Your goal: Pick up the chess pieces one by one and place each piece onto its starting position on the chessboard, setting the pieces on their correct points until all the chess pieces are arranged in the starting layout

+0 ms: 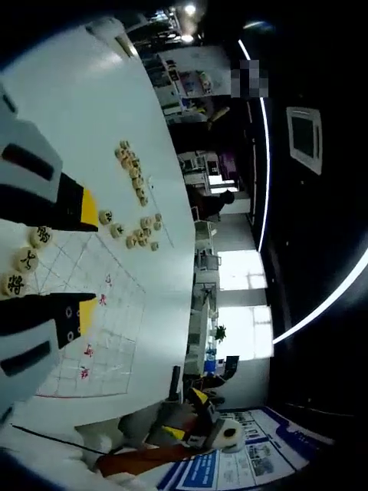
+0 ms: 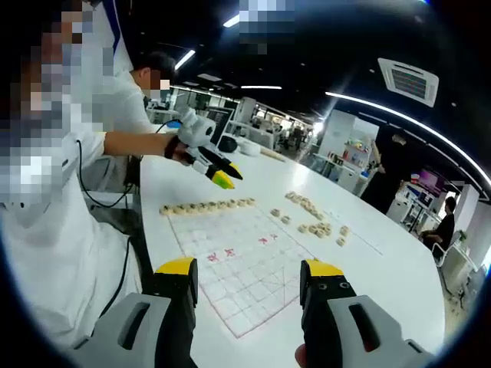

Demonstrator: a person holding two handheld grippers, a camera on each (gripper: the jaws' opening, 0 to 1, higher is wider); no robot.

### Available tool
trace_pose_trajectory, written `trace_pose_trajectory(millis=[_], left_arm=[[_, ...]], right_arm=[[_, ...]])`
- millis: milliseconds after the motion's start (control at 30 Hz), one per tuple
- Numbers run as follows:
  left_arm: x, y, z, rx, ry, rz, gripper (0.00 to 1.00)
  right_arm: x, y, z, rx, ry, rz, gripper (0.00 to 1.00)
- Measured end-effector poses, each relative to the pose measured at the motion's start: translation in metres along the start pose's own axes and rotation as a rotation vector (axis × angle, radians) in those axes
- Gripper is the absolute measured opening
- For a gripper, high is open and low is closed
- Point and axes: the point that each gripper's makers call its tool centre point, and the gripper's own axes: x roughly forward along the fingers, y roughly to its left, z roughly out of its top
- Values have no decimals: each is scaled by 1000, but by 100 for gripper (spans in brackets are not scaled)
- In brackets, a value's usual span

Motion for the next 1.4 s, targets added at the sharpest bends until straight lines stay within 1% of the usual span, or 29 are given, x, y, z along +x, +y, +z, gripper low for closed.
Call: trace_pose_trajectory(millis=[33, 67, 200, 267, 367, 400, 433, 467, 567, 667, 767, 833, 900, 967, 1033, 1100, 1200, 1267, 1400], left_arm=[[8, 5, 0, 11, 12, 14, 33], [13, 7, 0, 11, 23, 13, 32], [31, 17, 9, -34, 15, 4, 32], [41, 22, 9, -50, 28, -5, 33], [58, 32, 2, -52, 60, 3, 34], [63, 32, -3, -76, 80, -7, 35], [70, 36, -5, -106, 84, -4, 35], [76, 42, -8, -119, 88, 6, 35], [95, 56, -23, -85, 141, 36, 35], [108, 68, -31, -103, 157, 66, 34], [117, 71, -35, -103, 166, 76, 32], [121, 68, -38, -94, 174, 75, 32], [124, 66, -41, -94, 183, 71, 31], [126, 65, -44, -96, 192, 71, 26], [126, 66, -45, -92, 195, 82, 20], [126, 69, -45, -99, 195, 93, 19], [124, 70, -43, -84, 190, 99, 19], [120, 71, -41, -69, 183, 101, 19], [107, 69, -35, -65, 170, 93, 19]], right_arm=[[0, 0, 0, 0, 0, 0, 54], [0, 0, 0, 1, 0, -1, 54], [-2, 0, 0, 0, -3, -2, 54], [-2, -1, 0, 2, -3, -4, 54], [-2, -2, -1, 4, -1, -5, 54], [-2, -2, -2, 5, -1, -5, 54], [-2, -3, -1, 4, -2, -5, 54], [-3, -3, -1, 5, -3, -5, 54], [-3, -3, -2, 6, -3, -6, 54], [-3, -4, -3, 9, -2, -8, 54], [-3, -5, -4, 11, 0, -10, 54], [-2, -6, -5, 8, 8, -14, 54], [-3, -7, -5, 12, 3, -16, 54], [-4, -7, -4, 11, 3, -17, 54], [-3, -7, -4, 11, 3, -17, 54], [-3, -6, -5, 10, 6, -16, 54], [-2, -6, -5, 8, 9, -15, 54], [-2, -5, -4, 8, 6, -14, 54], [-3, -7, -5, 10, 9, -17, 54]])
